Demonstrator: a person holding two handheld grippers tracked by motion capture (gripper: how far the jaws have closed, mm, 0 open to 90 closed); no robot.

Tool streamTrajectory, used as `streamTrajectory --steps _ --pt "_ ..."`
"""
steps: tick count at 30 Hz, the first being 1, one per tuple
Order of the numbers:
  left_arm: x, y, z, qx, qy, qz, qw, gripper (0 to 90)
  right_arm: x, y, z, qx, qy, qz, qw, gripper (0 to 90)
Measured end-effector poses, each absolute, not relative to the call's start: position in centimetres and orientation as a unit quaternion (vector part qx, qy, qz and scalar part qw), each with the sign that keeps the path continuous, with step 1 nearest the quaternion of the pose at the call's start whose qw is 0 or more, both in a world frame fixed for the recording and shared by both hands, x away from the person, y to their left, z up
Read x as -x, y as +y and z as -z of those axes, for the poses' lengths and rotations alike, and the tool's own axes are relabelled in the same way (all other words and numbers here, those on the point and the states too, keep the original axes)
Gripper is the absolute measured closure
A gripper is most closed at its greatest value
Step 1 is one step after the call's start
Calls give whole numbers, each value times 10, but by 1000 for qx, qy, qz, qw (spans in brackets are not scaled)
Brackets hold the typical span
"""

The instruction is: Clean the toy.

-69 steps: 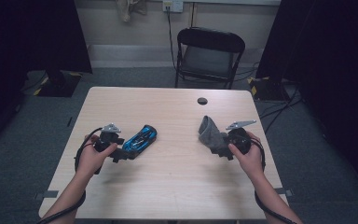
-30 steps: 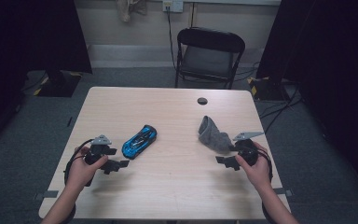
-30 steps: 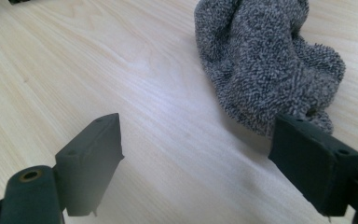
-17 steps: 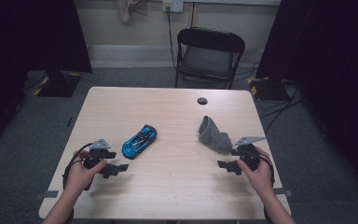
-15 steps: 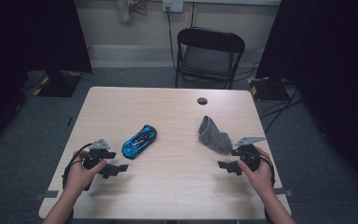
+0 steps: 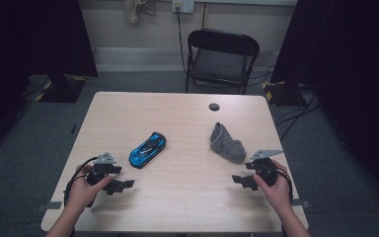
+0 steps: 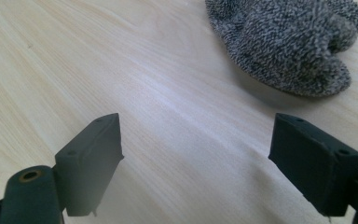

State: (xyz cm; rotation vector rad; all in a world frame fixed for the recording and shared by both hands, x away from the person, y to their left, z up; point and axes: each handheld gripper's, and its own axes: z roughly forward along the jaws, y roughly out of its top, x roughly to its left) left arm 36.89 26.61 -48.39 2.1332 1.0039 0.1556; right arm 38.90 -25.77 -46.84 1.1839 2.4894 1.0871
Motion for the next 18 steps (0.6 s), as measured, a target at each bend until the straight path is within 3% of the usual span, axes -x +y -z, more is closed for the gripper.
streamTrajectory --steps 18 --pt "-358 267 488 -841 379 -66 380 159 -378 -258 476 -389 839 -371 82 166"
